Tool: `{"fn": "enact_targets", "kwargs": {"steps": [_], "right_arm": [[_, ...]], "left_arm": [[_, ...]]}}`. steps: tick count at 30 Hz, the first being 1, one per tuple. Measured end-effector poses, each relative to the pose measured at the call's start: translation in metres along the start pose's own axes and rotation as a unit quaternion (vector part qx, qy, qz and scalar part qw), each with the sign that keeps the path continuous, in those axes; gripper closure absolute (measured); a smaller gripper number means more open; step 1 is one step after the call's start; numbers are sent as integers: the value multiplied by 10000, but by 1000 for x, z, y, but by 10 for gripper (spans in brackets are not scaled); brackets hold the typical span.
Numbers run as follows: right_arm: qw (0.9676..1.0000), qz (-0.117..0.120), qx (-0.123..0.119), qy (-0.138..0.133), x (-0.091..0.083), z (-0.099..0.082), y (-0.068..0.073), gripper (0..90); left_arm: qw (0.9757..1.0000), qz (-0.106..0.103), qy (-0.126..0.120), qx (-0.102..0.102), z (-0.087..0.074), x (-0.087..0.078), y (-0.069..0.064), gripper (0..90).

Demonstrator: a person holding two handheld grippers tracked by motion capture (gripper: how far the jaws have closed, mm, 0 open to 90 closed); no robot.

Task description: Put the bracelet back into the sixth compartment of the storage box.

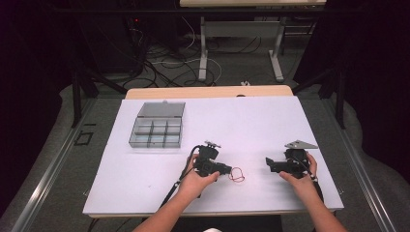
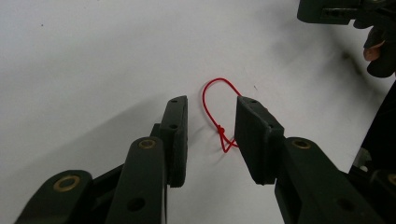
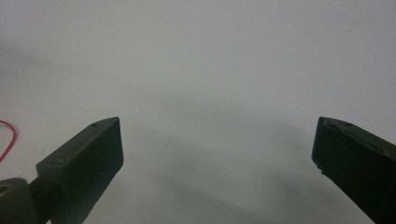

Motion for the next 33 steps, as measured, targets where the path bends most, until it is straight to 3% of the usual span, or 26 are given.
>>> {"fn": "enact_targets", "kwargs": {"steps": [8, 11, 15, 33], "right_arm": [[10000, -5, 9, 13, 0, 0, 0, 20], [10000, -7, 14, 22, 0, -1, 0, 20], [10000, -4, 9, 18, 0, 0, 0, 21], [10000, -12, 11, 22, 1, -1, -1, 22]], "left_arm": [[10000, -25, 64, -35, -3, 6, -2, 699], [9999, -45, 76, 63, -3, 7, -1, 717], [10000, -12, 84, -49, -4, 9, -3, 738], [9999, -48, 121, -112, -6, 14, -5, 827]]}}
Point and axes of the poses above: each handheld gripper's, and its own axes: x roughly forward along the jaws, z roughly out of its top, y roughly to its left, the point moved 1 cm from there along x, roughly forward along the jaws, and after that the axes turned 13 degrees about -y, right-handed, at the moved point
